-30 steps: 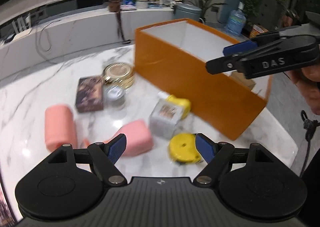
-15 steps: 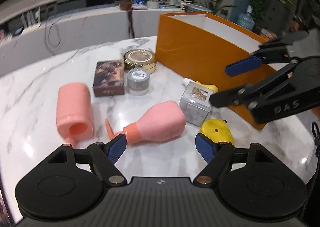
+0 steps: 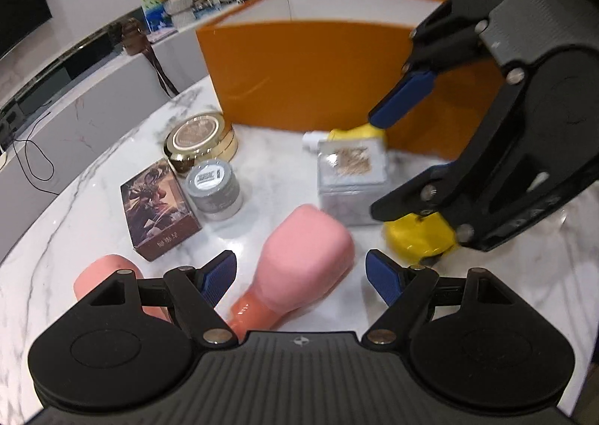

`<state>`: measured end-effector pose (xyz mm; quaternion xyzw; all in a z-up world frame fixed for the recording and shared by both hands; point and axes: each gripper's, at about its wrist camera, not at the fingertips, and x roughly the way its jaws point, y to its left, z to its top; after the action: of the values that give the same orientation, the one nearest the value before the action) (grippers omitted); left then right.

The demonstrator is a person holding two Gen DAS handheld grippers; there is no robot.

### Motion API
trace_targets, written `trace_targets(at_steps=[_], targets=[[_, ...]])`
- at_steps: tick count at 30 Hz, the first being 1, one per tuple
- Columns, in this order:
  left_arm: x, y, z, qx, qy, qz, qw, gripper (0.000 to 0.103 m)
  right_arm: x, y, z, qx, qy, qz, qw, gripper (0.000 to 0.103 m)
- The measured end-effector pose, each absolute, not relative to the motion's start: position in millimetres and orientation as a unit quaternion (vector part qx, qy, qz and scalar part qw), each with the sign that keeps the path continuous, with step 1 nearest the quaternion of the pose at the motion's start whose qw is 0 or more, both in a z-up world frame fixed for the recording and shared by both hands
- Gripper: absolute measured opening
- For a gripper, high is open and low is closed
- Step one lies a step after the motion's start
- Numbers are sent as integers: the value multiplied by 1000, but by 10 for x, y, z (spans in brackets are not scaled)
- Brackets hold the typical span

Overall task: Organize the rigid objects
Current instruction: 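Grasp the pink pump bottle with the left tool while the right tool grasps the clear cube box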

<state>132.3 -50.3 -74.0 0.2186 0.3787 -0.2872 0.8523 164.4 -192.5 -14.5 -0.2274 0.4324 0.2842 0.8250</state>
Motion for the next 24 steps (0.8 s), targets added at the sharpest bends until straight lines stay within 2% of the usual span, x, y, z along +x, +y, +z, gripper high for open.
trace_targets(at_steps=[3,8,15,19,24], targets=[[1407,-487,-795,214,392,-294,845,92,1667,-1891,-192,-234,436,285,821,63],[1465,-477,-885,207,411,-304,834,83,1716,-1805,-262,-248,438,284,816,64],[1386,-444,-884,182,409,-292,845,62,1749,-1729,-318,-264,439,285,810,62],[1280,-372,-866,151,417,-262,857,48,1773,-1726,-347,-261,448,290,805,50],[1111,-247,-850,114,426,-232,867,48,1755,-1720,-329,-245,455,305,800,49]])
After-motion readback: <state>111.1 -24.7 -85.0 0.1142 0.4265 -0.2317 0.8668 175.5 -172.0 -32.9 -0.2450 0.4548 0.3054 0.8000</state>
